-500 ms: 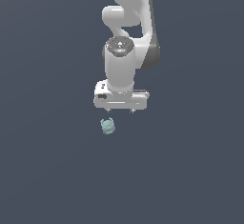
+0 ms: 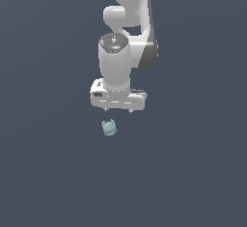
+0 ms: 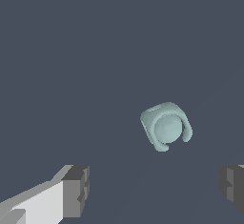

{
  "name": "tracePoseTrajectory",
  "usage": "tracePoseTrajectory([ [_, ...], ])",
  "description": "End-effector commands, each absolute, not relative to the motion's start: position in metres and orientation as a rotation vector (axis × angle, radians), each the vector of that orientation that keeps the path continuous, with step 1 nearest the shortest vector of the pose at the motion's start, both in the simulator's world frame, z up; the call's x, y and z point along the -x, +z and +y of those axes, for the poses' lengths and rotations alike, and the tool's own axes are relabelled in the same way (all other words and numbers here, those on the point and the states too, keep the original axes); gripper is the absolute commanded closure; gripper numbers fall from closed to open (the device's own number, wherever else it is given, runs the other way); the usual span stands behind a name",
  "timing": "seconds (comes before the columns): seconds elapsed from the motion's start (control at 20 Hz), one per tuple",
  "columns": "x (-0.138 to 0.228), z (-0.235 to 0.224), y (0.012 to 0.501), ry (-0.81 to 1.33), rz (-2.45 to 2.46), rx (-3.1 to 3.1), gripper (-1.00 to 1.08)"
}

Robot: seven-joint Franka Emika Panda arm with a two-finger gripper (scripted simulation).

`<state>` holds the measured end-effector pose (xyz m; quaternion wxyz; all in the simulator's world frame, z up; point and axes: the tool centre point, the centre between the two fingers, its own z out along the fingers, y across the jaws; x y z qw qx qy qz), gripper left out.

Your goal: Pick up the object and move it to a goal position.

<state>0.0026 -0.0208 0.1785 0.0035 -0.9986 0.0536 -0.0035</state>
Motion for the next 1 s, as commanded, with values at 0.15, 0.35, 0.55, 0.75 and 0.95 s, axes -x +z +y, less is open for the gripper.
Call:
tracePoseTrajectory([
  [0.15,-0.002,-0.022,0.179,-0.012,0.178,3.128,-0.92],
  [0.35,-0.003,-0.024,0.175,-0.011,0.144,3.131,-0.92],
  [0.55,-0.004,-0.029,0.166,-0.010,0.082,3.136,-0.92],
  [0.75,-0.005,-0.037,0.153,-0.008,-0.012,3.139,-0.92],
  [0.95,-0.006,-0.046,0.137,-0.006,-0.136,3.139,-0.92],
])
